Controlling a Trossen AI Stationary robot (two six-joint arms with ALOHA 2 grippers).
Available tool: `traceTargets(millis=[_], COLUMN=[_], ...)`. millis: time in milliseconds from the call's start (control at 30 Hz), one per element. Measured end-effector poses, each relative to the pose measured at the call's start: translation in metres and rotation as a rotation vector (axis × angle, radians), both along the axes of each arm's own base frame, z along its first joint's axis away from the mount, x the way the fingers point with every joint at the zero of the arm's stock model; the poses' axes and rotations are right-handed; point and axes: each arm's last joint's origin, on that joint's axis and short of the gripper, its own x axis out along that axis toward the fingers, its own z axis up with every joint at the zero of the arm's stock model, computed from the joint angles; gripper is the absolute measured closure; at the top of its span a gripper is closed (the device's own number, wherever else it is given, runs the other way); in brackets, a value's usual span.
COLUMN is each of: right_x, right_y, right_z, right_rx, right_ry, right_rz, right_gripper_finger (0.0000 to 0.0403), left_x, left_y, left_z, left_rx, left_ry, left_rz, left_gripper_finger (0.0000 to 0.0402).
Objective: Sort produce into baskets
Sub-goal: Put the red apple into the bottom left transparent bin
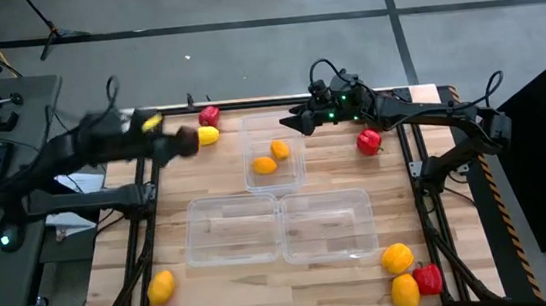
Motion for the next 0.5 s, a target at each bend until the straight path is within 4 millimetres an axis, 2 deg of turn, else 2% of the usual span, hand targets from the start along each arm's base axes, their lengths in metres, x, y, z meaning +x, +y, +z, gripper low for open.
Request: traceTargets(millis=[100,200,367,500], right_x=[-0.001,0.0,0.003,0.009], right_y=[0.001,0.001,0.004,0.015], right_z=[-0.002,-0.002,0.005,0.017], right_rx=[0.016,0.035,0.076,0.104], right_ry=[0.021,0.014,-0.071,-0.193], right_rz=[0.008,0.031,0.085,0.153], right_gripper_finger=[0.0011,0.0011,0.0011,0.0011], left_x=[-0.001,0.011,0.04,0.051], left_y=[-0.015,-0.028,-0.048,-0.056], left_z=[-0.011,-0.024,-0.047,-0.052], left_rx=[-0.045,-0.05,0.022,0.137], left_ry=[-0.069,-0.072,0.094,0.154], left_rz=[-0.067,-0.153,-0.339,-0.472], left_gripper_finger=[0.016,0.016,0.0159,0.0159])
